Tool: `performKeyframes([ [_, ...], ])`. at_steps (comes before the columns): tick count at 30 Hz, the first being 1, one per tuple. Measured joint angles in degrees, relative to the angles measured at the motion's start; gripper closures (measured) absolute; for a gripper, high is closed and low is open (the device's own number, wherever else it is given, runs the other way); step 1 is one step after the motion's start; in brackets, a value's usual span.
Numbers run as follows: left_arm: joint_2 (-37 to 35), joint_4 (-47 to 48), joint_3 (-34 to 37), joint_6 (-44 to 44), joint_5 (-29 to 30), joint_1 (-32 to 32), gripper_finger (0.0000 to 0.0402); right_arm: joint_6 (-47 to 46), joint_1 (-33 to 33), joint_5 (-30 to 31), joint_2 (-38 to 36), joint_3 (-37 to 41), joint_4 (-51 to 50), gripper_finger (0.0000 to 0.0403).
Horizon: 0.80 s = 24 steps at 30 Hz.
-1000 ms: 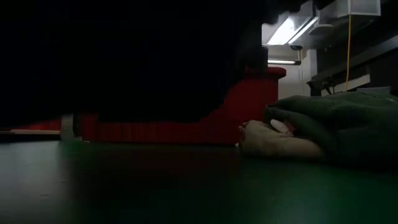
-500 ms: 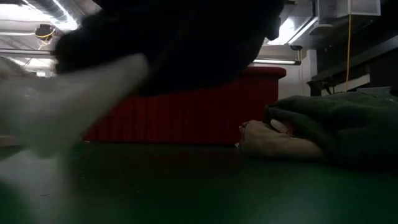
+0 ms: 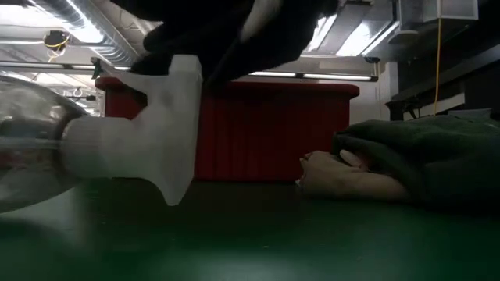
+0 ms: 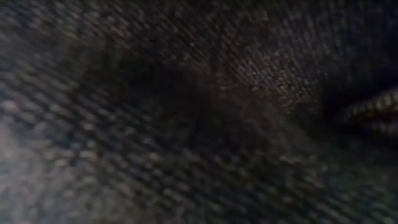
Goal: Fold laundry
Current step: Stack the folded blue pants on top of the folded green polo shirt
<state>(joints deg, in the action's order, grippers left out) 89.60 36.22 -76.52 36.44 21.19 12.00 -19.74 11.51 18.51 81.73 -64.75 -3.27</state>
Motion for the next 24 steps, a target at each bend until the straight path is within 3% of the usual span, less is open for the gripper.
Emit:
performKeyframes([
  [4, 0.0, 1.8, -2.9, -3.0, 3.0, -1.0, 0.0376, 4.1, 0.0, 3.3, 0.0, -3.3, -4.2, 0.0396],
  [10, 0.1, 0.8, -4.9, -5.5, 2.7, -2.9, 0.0373, 4.9, 0.1, 5.5, 0.0, -9.0, -15.2, 0.0396],
  [21, 2.0, -6.6, -4.9, -3.8, 0.4, -3.8, 0.0375, -7.2, 0.1, 4.8, 0.0, -16.9, -39.5, 0.0396],
  [24, 4.2, -9.8, -4.9, -4.0, -1.0, -3.8, 0.0376, -10.7, 0.1, 2.1, -0.6, -17.1, -44.3, 0.0395],
])
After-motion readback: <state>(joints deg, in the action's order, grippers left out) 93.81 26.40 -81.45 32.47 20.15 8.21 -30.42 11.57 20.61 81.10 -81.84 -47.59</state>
